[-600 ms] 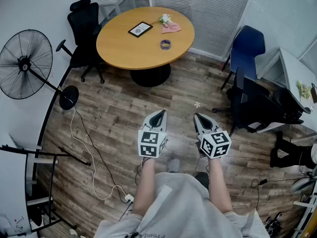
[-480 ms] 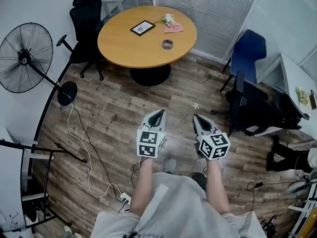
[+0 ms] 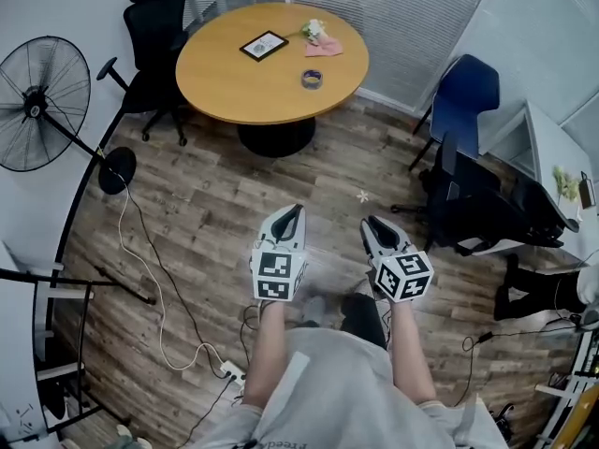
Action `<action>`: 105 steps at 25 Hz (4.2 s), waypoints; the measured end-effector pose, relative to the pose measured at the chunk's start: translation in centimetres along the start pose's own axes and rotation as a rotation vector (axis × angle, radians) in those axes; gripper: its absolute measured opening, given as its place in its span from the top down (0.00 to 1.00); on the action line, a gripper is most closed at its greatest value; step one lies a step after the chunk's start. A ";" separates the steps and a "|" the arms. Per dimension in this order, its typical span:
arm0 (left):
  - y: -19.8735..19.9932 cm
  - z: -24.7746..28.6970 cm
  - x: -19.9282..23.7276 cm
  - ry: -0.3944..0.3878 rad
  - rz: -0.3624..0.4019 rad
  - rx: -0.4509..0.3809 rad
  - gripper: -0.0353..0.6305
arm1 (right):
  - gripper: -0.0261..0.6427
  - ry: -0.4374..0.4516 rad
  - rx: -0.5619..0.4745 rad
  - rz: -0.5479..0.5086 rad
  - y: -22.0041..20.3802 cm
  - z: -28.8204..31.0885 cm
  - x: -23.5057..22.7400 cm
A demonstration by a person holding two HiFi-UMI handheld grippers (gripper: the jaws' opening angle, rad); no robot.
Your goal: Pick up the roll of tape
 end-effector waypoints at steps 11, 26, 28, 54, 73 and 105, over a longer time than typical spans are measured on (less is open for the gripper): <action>0.2 4.4 3.6 0.045 -0.042 0.030 0.73 | 0.78 0.042 -0.001 0.001 2.0 5.7 -3.4; 3.9 16.8 10.7 0.066 -0.116 0.031 0.67 | 0.76 0.121 0.059 -0.009 6.9 20.2 -10.7; 4.6 18.7 11.3 0.070 -0.129 0.027 0.67 | 0.76 0.122 0.065 -0.007 7.5 21.5 -12.1; 7.6 31.2 14.9 0.191 -0.155 0.054 0.67 | 0.76 0.176 0.077 0.021 11.7 32.2 -23.8; 12.1 41.7 24.7 0.142 -0.148 0.036 0.67 | 0.76 0.162 0.074 -0.008 18.0 42.6 -26.5; 13.1 54.8 46.0 0.022 -0.160 0.155 0.67 | 0.76 0.150 0.151 -0.060 23.5 63.4 -19.2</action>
Point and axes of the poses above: the fingertips, and each gripper's own axes: z forward along the fingers, x to its left, y out of its top, the point moved 6 cm from there along -z, backward along the fingers, and after that the axes turned 12 degrees about -y, right-handed, at the moved point
